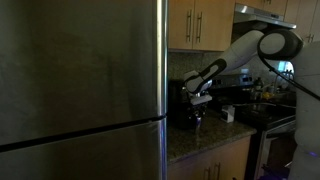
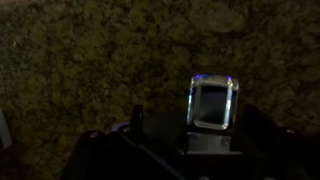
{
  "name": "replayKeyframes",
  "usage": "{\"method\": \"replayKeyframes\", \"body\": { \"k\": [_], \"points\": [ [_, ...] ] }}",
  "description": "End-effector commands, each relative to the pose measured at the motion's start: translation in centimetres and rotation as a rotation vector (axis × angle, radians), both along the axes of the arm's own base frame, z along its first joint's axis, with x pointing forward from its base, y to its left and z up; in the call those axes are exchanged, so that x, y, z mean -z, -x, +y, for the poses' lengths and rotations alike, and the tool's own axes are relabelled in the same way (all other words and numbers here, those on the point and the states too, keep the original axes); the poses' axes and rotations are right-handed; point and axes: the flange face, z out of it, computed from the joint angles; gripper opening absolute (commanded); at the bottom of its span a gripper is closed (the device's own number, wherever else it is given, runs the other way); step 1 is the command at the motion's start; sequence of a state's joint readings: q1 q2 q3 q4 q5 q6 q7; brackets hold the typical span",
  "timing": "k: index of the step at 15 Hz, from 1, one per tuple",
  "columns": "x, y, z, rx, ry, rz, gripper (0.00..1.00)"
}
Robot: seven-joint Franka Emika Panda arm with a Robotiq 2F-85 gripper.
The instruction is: Open the air fryer and close it
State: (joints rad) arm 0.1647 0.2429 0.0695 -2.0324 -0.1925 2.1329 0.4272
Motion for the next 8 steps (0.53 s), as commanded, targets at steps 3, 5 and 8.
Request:
{"method": "replayKeyframes", "body": {
  "k": [3,5,8],
  "points": [
    [-0.16,-0.10,0.28,-0.018,0.004,-0.043,1.00],
    [-0.20,-0.07,0.31,-0.015,0.004,-0.040,1.00],
    [-0.39,-0.68,0.34,0.007,0.029,-0.138,1.00]
  ]
}}
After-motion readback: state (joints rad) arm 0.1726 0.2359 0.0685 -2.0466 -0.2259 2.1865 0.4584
